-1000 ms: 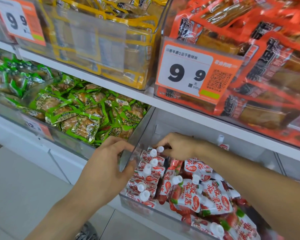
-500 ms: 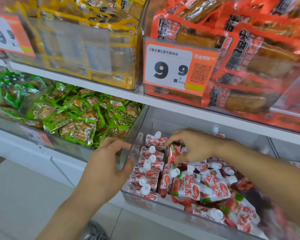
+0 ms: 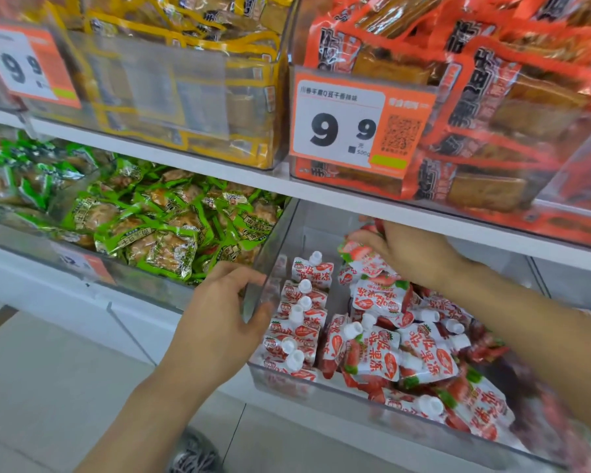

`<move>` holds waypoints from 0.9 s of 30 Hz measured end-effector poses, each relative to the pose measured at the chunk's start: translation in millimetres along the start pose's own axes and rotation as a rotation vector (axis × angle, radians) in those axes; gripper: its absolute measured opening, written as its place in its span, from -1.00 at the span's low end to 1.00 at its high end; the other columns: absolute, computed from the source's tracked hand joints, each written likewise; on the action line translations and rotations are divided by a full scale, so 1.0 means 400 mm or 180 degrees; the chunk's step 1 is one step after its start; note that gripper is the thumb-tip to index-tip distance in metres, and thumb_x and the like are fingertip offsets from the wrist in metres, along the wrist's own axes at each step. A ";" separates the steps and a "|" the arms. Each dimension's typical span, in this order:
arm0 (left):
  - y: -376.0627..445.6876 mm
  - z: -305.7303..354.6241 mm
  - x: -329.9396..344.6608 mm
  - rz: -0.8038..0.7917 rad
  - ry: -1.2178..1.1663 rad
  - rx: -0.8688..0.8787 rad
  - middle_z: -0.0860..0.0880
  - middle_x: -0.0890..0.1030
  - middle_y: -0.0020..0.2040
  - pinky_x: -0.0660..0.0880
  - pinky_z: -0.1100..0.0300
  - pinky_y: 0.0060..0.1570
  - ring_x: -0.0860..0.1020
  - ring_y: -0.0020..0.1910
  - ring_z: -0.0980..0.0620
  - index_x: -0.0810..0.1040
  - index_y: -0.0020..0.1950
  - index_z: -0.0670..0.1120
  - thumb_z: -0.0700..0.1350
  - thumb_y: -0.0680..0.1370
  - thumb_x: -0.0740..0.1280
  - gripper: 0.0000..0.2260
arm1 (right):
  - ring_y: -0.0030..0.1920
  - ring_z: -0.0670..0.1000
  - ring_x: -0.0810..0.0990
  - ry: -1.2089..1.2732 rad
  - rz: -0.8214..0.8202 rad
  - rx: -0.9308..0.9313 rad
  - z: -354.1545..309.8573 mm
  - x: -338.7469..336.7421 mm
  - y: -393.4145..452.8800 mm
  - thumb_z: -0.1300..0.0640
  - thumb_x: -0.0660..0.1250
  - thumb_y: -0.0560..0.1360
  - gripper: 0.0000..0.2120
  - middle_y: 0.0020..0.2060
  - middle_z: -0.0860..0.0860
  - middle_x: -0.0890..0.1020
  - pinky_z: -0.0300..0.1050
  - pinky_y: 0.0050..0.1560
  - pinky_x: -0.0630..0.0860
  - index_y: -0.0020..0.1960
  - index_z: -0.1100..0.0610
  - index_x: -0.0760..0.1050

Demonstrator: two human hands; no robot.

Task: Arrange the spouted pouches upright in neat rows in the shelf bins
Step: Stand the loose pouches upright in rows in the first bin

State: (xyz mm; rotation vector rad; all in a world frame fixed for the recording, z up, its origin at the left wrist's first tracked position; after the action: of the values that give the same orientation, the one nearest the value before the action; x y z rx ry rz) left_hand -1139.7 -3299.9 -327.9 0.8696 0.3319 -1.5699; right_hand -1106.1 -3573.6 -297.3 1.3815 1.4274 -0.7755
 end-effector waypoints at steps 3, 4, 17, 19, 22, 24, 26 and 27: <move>0.000 0.001 0.000 0.0003 -0.0001 0.0021 0.08 0.50 0.06 0.56 0.12 0.07 0.56 -0.07 0.10 0.63 0.09 -0.05 -0.11 0.44 0.47 -0.77 | -0.23 -0.01 0.55 0.0207 -0.0225 0.0411 0.018 0.063 0.078 -0.19 0.38 0.47 -0.61 -0.26 -0.01 0.58 -0.28 -0.25 0.28 -0.07 0.17 0.54; 0.000 0.000 0.000 0.0002 -0.0011 0.0025 0.08 0.50 0.06 0.56 0.13 0.07 0.56 -0.07 0.10 0.63 0.09 -0.05 -0.10 0.44 0.47 -0.77 | -0.11 0.00 0.57 0.0330 -0.0520 0.0645 0.024 0.087 0.098 -0.17 0.46 0.43 -0.59 -0.15 -0.02 0.61 -0.25 -0.14 0.38 0.02 0.16 0.55; -0.001 -0.009 0.001 0.0000 -0.0058 0.0072 0.10 0.48 0.07 0.52 0.21 0.09 0.56 -0.05 0.12 0.63 0.09 -0.01 -0.12 0.45 0.47 -0.78 | -0.16 -0.30 0.56 0.1013 -0.1016 0.0289 0.017 0.123 0.130 -0.02 0.26 0.60 -0.74 -0.16 -0.16 0.57 -0.37 -0.11 0.43 0.23 0.06 0.53; -0.002 -0.010 0.002 -0.0004 -0.0044 0.0071 0.10 0.48 0.08 0.52 0.22 0.09 0.56 -0.05 0.13 0.62 0.10 -0.01 -0.12 0.45 0.47 -0.77 | -0.08 -0.21 0.58 0.0921 -0.1087 0.0334 0.005 0.132 0.133 -0.23 0.28 0.51 -0.55 -0.10 -0.09 0.61 -0.15 0.07 0.50 0.21 0.07 0.52; -0.003 -0.010 0.001 -0.0012 -0.0035 0.0066 0.11 0.48 0.08 0.51 0.25 0.09 0.55 -0.03 0.15 0.62 0.11 -0.01 -0.10 0.46 0.46 -0.76 | -0.10 0.03 0.58 0.0629 -0.1474 0.0332 -0.009 0.154 0.143 -0.32 0.22 0.51 -0.56 -0.16 0.01 0.61 -0.03 0.06 0.52 -0.02 0.06 0.52; -0.003 -0.010 0.001 -0.0004 -0.0050 0.0061 0.11 0.49 0.09 0.51 0.25 0.09 0.55 -0.03 0.14 0.62 0.11 -0.02 -0.11 0.46 0.46 -0.76 | -0.22 -0.13 0.50 0.0594 -0.1733 0.0326 -0.021 0.146 0.145 -0.14 0.21 0.60 -0.75 -0.27 -0.14 0.54 -0.20 -0.10 0.43 -0.11 -0.01 0.48; -0.001 -0.010 0.002 0.0002 -0.0038 0.0056 0.11 0.49 0.08 0.51 0.26 0.08 0.55 -0.03 0.14 0.62 0.11 -0.02 -0.11 0.46 0.46 -0.77 | -0.20 -0.30 0.51 0.0803 -0.1895 0.0344 -0.014 0.149 0.145 0.00 0.25 0.62 -0.91 -0.25 -0.28 0.57 -0.29 -0.08 0.38 -0.03 -0.08 0.50; 0.000 -0.009 0.003 0.0000 -0.0024 0.0044 0.11 0.49 0.08 0.49 0.28 0.07 0.55 -0.03 0.15 0.62 0.11 -0.01 -0.10 0.46 0.46 -0.77 | -0.18 -0.36 0.53 0.0932 -0.1997 0.0354 -0.008 0.153 0.138 0.06 0.26 0.62 -0.93 -0.23 -0.33 0.59 -0.33 -0.07 0.38 0.02 -0.10 0.50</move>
State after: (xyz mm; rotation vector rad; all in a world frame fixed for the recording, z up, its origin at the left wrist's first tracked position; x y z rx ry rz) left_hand -1138.6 -3298.3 -331.0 0.8741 0.3161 -1.5769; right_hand -1046.5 -3540.4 -343.3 1.1611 2.1240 -1.0889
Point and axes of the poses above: each hand's wrist, its own y-axis towards the middle knuckle, its own x-axis out of the palm, z = x × y, the point moved 1 cm from there along y, towards the middle knuckle
